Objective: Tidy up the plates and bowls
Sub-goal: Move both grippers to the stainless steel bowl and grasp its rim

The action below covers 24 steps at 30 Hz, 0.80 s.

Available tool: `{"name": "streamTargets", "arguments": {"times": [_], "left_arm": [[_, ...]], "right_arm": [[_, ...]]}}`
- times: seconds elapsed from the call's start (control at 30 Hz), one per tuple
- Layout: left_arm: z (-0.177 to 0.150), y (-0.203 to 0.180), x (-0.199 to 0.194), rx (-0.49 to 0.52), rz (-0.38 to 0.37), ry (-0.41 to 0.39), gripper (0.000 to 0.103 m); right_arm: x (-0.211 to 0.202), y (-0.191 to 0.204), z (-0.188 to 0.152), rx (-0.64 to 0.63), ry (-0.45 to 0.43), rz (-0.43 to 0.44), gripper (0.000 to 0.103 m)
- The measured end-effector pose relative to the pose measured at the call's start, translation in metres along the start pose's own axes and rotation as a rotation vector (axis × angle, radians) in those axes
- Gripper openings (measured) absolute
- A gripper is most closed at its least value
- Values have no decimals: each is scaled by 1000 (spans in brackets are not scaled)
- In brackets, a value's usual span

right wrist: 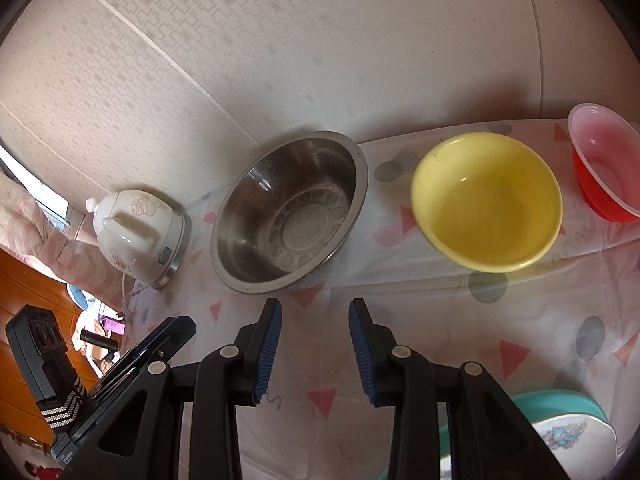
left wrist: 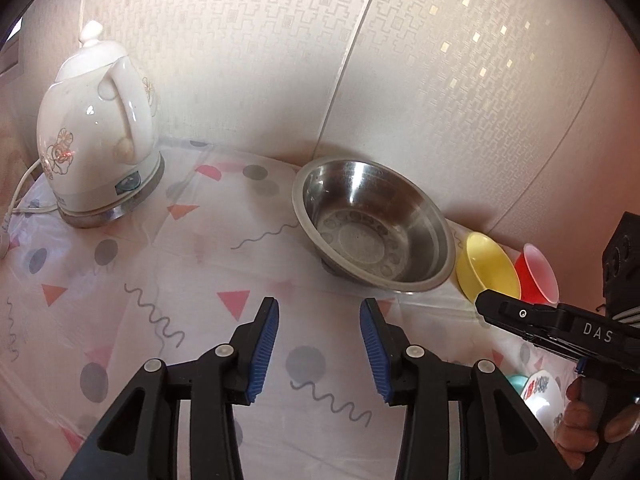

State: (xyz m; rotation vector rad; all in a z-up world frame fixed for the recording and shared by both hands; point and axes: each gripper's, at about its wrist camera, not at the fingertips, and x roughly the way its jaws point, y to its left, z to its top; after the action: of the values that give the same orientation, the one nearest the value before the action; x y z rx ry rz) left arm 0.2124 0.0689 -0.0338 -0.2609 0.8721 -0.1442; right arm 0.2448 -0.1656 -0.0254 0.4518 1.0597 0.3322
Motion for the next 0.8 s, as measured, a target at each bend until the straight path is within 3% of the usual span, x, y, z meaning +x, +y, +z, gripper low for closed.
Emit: {"name": "streamTargets", "arguments": {"times": [0.47, 0.57, 0.7, 0.8], "left_arm": [[38, 4, 49, -57, 1, 31, 45], [40, 2, 65, -54, -1, 61, 42], [39, -2, 73, -30, -38, 69, 26], [37, -3, 73, -19, -37, 61, 26]], "right_arm": [[46, 1, 35, 25, 4, -87, 35], [57, 0, 38, 25, 20, -97, 31], [66, 3, 38, -14, 41, -119, 23], [66, 5, 37, -27, 42, -125, 23]]}}
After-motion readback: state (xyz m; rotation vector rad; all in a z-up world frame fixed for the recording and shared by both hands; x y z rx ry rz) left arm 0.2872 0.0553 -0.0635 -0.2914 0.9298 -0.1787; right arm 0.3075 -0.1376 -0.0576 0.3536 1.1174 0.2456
